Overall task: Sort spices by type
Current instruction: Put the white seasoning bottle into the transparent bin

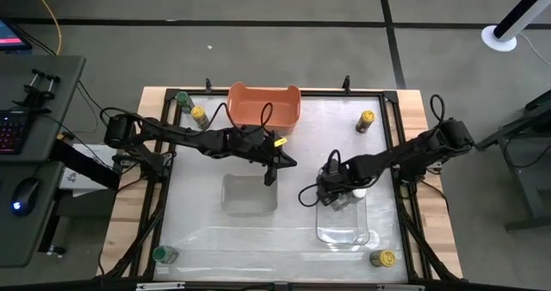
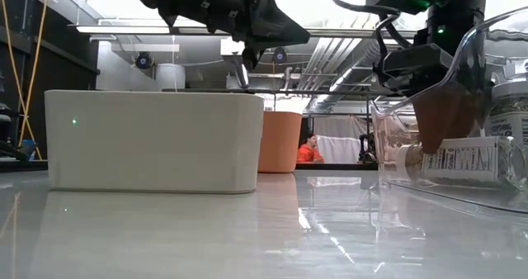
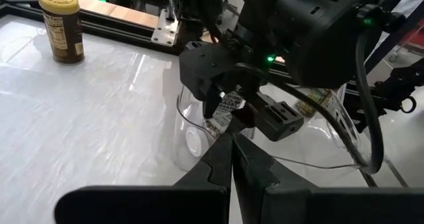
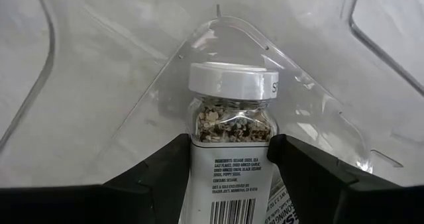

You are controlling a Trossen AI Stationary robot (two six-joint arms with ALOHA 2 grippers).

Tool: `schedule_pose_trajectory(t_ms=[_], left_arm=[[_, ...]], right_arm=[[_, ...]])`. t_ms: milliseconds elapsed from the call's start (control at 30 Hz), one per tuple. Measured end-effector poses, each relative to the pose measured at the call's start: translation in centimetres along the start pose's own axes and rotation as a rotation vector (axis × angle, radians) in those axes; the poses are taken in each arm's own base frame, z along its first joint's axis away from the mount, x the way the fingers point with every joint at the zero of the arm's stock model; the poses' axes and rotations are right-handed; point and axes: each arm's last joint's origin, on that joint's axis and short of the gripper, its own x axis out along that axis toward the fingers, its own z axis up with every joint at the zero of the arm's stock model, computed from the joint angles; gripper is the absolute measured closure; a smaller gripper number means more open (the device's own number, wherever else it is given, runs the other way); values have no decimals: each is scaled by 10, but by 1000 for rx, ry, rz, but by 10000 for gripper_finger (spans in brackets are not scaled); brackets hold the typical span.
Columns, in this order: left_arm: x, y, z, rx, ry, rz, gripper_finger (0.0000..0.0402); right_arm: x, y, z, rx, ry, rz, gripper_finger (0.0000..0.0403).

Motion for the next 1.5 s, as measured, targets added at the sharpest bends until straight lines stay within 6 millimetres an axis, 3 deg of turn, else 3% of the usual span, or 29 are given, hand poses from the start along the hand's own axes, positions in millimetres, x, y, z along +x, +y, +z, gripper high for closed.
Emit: schedule_pose_trajectory(t_ms=[400, 600, 867, 1333, 1500], left_arm=[[0, 0, 0, -2, 0, 0, 401], [0, 0, 0, -2, 1, 0, 401], [0, 0, 0, -2, 2, 0, 401], [0, 0, 0, -1, 3, 0, 401], [0, 0, 0, -1, 3, 0, 401]], right_arm=[[0, -3, 11, 4, -37, -5, 187], [-20, 11, 18, -109, -104, 2, 187], [-44, 14, 23, -70, -96, -38, 187], [-46, 20, 17, -106, -68, 11, 187], [-46, 19, 17, -94, -74, -7, 155]])
